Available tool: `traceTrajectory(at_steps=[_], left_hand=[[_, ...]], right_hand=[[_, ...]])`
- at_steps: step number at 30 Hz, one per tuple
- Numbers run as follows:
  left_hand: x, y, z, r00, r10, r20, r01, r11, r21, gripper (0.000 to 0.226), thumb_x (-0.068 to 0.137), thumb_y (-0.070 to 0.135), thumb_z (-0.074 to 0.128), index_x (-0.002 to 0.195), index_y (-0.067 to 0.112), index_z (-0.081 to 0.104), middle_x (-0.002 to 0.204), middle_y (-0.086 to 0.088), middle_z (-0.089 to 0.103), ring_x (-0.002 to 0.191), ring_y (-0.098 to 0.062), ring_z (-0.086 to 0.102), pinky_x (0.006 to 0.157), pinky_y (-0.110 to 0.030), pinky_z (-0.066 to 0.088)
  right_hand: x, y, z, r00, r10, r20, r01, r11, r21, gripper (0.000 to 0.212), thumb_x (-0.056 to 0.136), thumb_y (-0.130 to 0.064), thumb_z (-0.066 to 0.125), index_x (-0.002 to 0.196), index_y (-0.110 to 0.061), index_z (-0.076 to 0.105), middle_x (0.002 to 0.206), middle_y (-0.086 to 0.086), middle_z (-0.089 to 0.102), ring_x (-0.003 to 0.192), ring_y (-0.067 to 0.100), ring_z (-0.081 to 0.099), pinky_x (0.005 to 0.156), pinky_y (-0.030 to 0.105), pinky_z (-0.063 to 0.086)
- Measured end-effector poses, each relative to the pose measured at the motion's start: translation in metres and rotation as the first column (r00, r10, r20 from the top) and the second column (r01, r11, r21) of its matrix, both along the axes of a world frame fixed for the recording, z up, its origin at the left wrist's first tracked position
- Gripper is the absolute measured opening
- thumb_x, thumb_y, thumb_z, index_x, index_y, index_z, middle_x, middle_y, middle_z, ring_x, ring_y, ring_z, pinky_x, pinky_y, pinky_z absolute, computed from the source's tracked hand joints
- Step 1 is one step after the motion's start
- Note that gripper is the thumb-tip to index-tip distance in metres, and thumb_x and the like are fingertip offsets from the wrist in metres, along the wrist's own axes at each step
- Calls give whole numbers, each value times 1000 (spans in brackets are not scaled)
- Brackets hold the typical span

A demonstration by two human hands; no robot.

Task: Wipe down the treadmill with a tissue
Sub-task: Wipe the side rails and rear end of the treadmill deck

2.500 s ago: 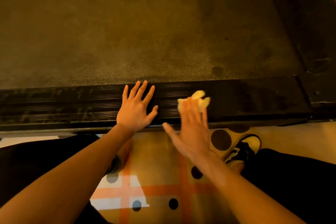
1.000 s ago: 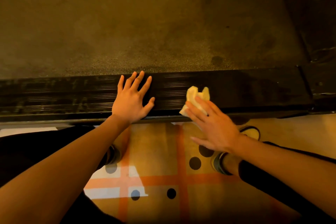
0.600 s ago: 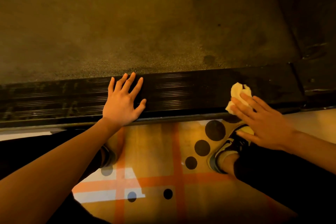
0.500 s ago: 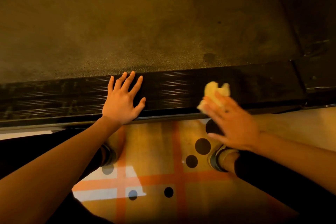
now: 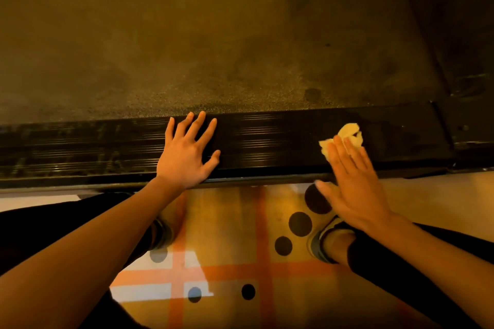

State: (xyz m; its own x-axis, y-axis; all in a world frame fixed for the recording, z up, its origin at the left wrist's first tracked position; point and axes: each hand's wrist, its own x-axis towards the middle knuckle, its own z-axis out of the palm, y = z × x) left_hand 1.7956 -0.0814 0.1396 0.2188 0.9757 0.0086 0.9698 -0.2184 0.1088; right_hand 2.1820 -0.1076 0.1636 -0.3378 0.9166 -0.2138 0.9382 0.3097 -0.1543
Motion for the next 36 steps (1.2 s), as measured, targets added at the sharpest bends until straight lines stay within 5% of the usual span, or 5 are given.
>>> traceTrajectory(at_steps=[9, 16, 24, 32, 36], left_hand=[[1, 1, 1, 1000, 2, -16, -3, 1000, -31, 73, 100, 60, 34, 162, 22, 33, 167, -13, 31, 154, -39, 24, 124, -65, 13], [1, 0, -2, 1000, 11, 9, -10, 1000, -19, 73, 99, 61, 32, 161, 22, 34, 167, -13, 31, 155, -38, 24, 123, -66, 14], [1, -1, 0, 1000, 2, 2, -2, 999, -33, 75, 101, 66, 27, 162, 23, 32, 168, -12, 29, 156, -36, 21, 124, -65, 12], [1, 0, -2, 1000, 0, -3, 0, 1000, -22, 76, 99, 65, 30, 162, 22, 34, 167, -13, 31, 155, -37, 23, 123, -66, 15], [3, -1, 0, 1000, 10, 1, -10, 999, -41, 76, 99, 66, 31, 162, 23, 33, 168, -11, 30, 156, -36, 23, 124, -66, 14]], right_hand=[[-117, 31, 3, 996, 73, -52, -74, 997, -9, 105, 89, -83, -11, 166, -16, 14, 174, 5, 7, 161, 20, -5, 130, 49, 2], [-40, 52, 6, 922, -387, 3, 386, 921, -53, 120, 78, -88, -21, 166, -13, 8, 174, 12, 2, 160, 25, -6, 130, 49, -2], [-165, 43, 8, 994, -13, -112, 3, 996, -88, 116, 77, -87, -22, 167, -20, 9, 175, 2, -1, 160, 17, -12, 130, 46, -5], [-61, 68, 3, 911, -411, -39, 407, 910, -82, 117, 77, -89, -19, 167, -19, 6, 174, 7, -1, 160, 22, -10, 129, 53, -3], [-143, 59, 3, 978, -172, -114, 167, 984, -59, 105, 81, -87, -16, 165, -32, 16, 174, 3, 8, 160, 27, -8, 128, 53, -4]])
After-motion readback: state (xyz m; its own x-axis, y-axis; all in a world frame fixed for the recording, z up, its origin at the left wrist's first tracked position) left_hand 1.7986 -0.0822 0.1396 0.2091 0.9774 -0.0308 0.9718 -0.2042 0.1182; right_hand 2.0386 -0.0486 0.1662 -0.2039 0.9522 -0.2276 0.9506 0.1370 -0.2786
